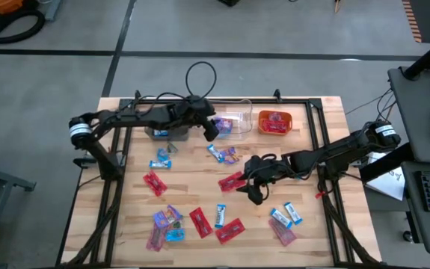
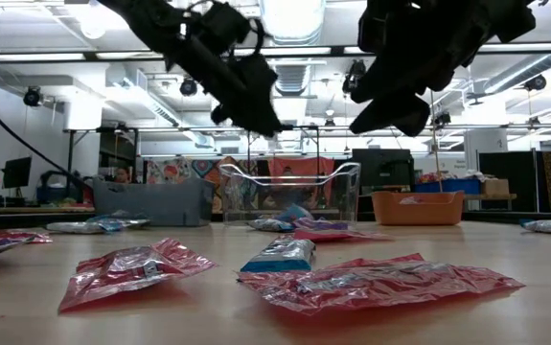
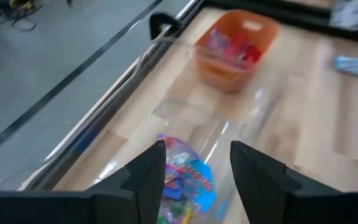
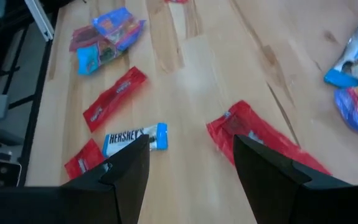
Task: Sort candy
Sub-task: Put the red candy into the orange bin
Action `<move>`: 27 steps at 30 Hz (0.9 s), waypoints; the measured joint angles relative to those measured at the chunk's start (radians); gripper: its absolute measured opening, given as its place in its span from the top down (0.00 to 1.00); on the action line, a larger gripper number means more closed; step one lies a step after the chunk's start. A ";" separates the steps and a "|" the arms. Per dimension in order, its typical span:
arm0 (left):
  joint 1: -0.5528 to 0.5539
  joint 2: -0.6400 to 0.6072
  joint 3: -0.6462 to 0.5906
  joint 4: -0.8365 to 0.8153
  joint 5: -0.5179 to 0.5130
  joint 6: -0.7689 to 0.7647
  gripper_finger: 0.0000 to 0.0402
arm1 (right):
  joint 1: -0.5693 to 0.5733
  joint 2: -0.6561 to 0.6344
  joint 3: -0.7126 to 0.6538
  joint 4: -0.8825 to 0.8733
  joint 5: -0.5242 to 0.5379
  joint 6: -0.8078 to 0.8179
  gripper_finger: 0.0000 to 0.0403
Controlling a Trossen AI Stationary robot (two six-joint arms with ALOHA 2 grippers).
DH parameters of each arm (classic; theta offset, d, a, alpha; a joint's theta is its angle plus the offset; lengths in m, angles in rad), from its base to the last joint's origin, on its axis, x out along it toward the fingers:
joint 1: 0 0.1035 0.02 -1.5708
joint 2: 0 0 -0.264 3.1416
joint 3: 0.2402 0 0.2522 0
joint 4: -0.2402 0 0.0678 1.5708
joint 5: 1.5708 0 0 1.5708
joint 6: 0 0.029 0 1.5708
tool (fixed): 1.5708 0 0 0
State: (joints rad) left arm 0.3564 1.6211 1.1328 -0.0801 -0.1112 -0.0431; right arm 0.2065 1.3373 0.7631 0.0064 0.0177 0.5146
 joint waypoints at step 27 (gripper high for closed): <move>-0.738 -0.290 -0.089 -0.072 -0.361 -0.154 0.61 | 0.352 0.024 0.000 0.066 0.304 -0.210 0.46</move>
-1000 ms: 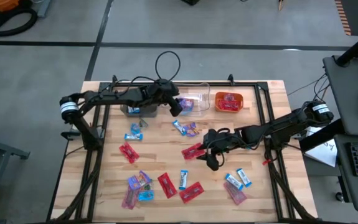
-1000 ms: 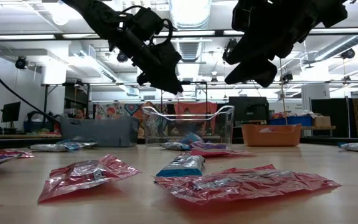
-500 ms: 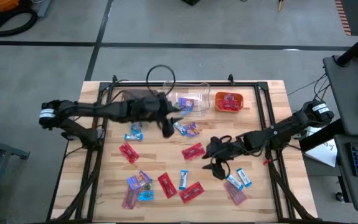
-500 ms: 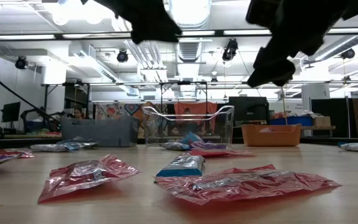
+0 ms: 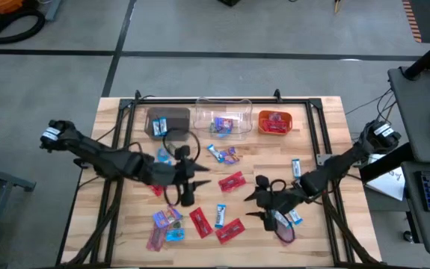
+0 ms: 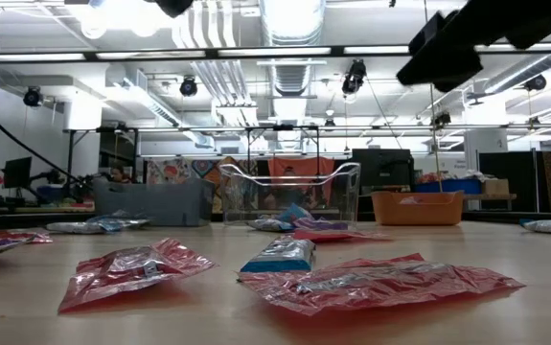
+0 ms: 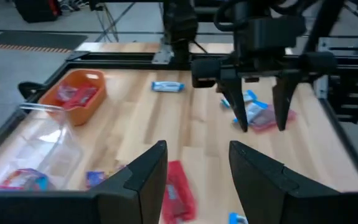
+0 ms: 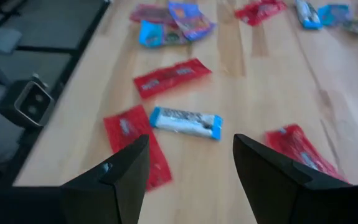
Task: Sort candy
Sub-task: Put the red candy into the orange bin
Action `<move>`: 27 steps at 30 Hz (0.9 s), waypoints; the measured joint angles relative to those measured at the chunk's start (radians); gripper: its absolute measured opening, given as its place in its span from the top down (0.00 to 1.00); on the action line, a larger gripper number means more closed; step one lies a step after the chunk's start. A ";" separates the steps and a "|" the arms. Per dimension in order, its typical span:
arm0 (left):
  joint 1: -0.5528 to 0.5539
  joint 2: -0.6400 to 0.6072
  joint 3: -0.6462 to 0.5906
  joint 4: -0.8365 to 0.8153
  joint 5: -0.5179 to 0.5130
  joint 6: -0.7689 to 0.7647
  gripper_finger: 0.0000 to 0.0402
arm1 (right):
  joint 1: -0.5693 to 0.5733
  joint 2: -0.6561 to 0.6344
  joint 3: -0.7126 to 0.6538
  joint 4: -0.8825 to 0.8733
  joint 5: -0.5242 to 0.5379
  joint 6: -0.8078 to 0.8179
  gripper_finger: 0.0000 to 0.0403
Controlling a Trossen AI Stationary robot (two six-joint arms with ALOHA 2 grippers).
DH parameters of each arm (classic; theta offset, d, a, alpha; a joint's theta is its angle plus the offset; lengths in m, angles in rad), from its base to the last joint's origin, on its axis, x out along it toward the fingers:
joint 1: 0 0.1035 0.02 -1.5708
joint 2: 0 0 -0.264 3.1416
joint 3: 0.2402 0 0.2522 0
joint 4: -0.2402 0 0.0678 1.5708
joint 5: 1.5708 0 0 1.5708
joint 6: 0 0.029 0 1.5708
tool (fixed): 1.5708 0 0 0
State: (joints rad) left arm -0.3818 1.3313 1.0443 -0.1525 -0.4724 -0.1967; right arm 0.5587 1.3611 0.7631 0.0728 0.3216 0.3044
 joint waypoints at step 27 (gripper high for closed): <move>-0.181 -0.002 0.000 -0.060 -0.070 -0.113 0.61 | 0.085 0.461 0.328 -0.100 0.019 0.105 0.46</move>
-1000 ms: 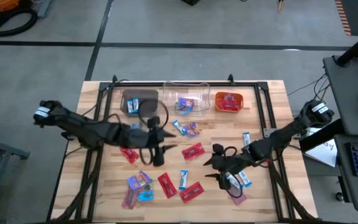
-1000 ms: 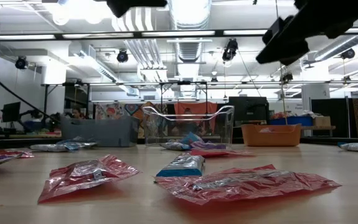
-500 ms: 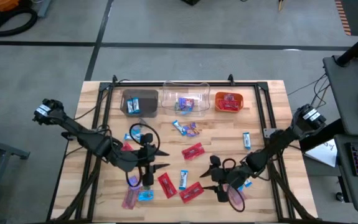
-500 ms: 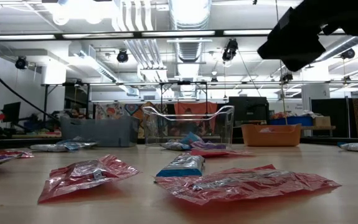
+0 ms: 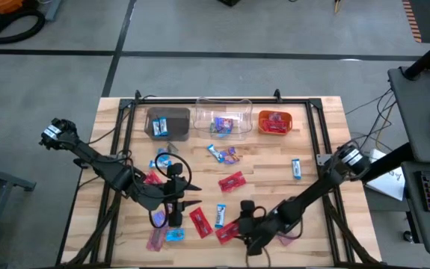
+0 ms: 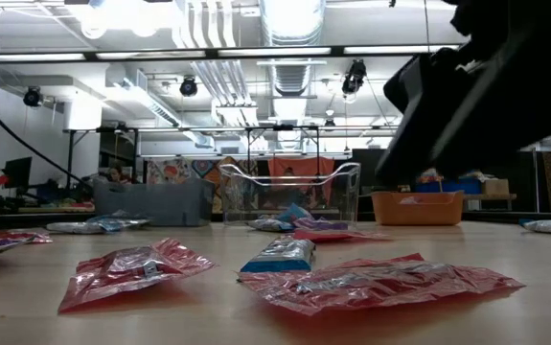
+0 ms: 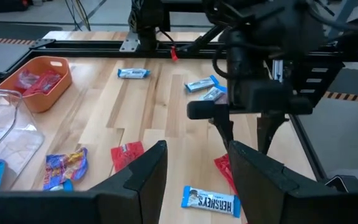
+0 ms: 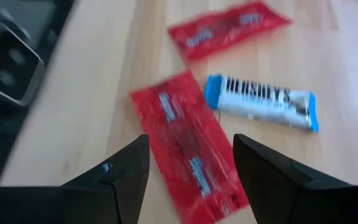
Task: Sort candy
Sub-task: Put the red candy into the orange bin
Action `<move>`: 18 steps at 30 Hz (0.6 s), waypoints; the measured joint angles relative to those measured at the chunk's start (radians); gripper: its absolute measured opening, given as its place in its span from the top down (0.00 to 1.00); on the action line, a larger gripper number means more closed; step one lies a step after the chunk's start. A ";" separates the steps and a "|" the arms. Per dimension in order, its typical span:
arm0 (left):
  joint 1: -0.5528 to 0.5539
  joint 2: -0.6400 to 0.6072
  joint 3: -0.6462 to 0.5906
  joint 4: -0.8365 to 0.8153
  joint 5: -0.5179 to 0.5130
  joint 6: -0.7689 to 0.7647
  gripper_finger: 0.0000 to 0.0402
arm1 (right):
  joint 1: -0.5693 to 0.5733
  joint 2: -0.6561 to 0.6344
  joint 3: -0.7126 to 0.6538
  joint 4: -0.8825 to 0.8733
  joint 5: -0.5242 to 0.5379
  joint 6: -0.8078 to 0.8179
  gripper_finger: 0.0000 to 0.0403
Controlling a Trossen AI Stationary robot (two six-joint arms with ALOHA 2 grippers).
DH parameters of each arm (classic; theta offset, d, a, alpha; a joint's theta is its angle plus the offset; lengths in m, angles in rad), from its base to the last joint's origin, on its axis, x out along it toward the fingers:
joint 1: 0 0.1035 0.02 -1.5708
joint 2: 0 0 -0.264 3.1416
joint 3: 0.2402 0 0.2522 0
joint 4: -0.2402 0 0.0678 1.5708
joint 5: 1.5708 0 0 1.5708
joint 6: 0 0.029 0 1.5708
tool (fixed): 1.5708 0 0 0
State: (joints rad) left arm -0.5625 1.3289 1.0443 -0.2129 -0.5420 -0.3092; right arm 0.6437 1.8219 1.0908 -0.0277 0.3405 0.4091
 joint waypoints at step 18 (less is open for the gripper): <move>0.000 0.002 -0.017 -0.006 0.001 0.008 0.61 | -0.025 0.097 0.132 -0.225 -0.014 -0.005 0.46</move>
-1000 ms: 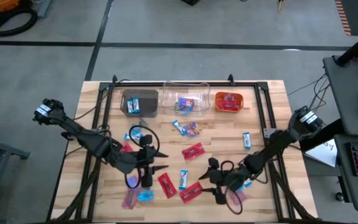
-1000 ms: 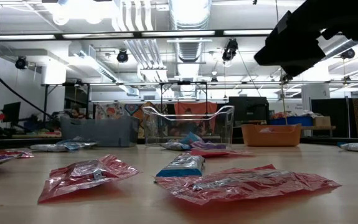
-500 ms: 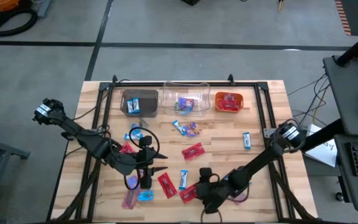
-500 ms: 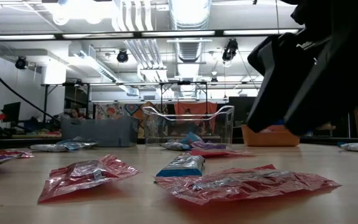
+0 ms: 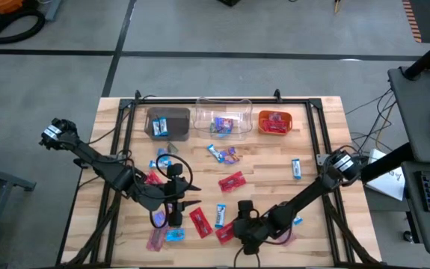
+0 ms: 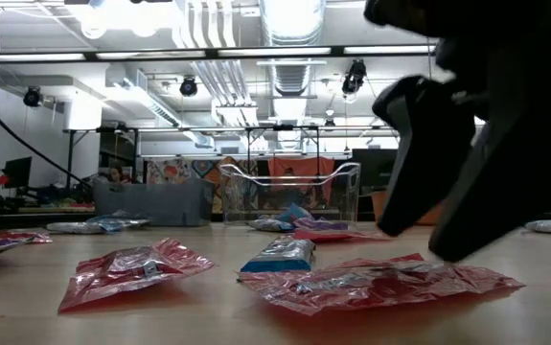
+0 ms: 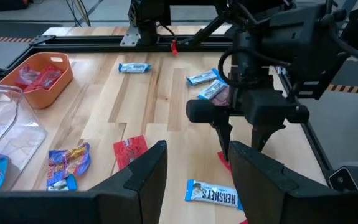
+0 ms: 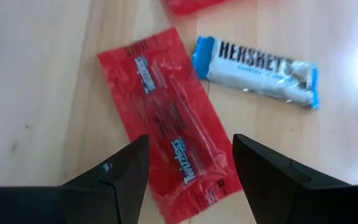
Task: Sort candy
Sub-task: Put the red candy into the orange bin
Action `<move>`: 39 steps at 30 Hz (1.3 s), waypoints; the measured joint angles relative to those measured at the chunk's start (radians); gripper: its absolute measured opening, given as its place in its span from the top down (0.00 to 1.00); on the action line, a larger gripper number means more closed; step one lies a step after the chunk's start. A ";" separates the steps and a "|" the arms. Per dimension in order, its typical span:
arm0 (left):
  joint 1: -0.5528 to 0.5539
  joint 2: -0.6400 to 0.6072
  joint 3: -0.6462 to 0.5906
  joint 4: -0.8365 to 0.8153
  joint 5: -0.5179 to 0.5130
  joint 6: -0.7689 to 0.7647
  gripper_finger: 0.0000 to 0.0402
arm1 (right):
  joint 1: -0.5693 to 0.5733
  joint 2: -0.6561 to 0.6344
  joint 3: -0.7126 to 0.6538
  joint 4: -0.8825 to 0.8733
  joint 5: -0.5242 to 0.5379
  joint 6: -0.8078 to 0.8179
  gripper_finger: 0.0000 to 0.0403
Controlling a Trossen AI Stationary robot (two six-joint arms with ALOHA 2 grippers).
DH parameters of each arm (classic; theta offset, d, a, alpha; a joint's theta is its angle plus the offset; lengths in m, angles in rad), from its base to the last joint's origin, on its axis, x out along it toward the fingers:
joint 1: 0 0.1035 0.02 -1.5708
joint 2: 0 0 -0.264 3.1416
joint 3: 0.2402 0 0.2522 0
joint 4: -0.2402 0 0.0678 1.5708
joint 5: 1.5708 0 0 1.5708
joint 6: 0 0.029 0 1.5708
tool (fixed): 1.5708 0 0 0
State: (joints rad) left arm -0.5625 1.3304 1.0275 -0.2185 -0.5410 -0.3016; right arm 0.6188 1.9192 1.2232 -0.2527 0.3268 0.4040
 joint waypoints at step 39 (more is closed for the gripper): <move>0.000 0.000 -0.357 0.550 0.072 0.030 0.61 | -0.057 -0.087 -0.005 -0.047 0.021 -0.082 0.97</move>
State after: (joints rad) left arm -0.5621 1.3304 0.6704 0.3313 -0.4694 -0.2720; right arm 0.5621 1.8326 1.2179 -0.3002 0.3477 0.3220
